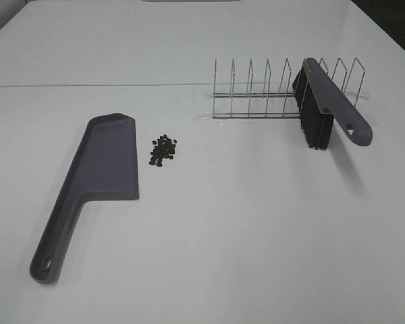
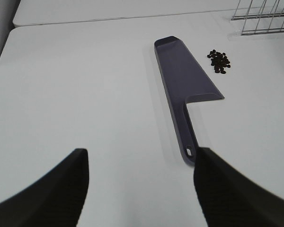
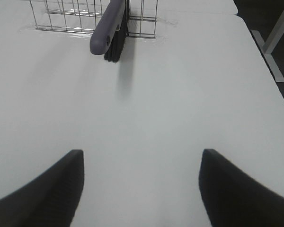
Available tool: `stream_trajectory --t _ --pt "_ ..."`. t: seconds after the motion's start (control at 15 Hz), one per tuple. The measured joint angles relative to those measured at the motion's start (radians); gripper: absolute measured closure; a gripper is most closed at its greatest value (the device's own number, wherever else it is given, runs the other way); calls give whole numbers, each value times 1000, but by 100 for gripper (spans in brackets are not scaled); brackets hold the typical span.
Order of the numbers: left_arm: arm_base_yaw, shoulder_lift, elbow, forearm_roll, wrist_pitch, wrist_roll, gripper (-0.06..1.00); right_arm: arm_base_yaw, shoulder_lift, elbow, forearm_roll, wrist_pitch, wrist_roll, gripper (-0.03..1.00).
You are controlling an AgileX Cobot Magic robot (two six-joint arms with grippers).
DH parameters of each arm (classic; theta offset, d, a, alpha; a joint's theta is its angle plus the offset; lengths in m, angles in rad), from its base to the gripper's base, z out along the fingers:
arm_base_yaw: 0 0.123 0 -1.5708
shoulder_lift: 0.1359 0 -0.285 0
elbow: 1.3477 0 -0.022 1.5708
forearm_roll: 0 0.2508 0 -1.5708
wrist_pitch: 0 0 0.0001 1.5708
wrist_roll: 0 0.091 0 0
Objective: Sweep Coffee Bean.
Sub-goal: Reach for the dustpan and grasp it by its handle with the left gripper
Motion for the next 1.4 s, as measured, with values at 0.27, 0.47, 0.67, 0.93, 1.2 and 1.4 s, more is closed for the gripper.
stream_trajectory --t 0.27,0.47,0.67,0.93,1.2,1.4 --pt "0 0 0 0 0 0 33 0 0 0 0 0 0 29" --pt "0 0 0 0 0 0 33 0 0 0 0 0 0 29" --pt "0 0 0 0 0 0 33 0 0 0 0 0 0 29" --pt "0 0 0 0 0 0 33 0 0 0 0 0 0 29" --pt "0 0 0 0 0 0 33 0 0 0 0 0 0 29" --pt "0 0 0 0 0 0 33 0 0 0 0 0 0 29"
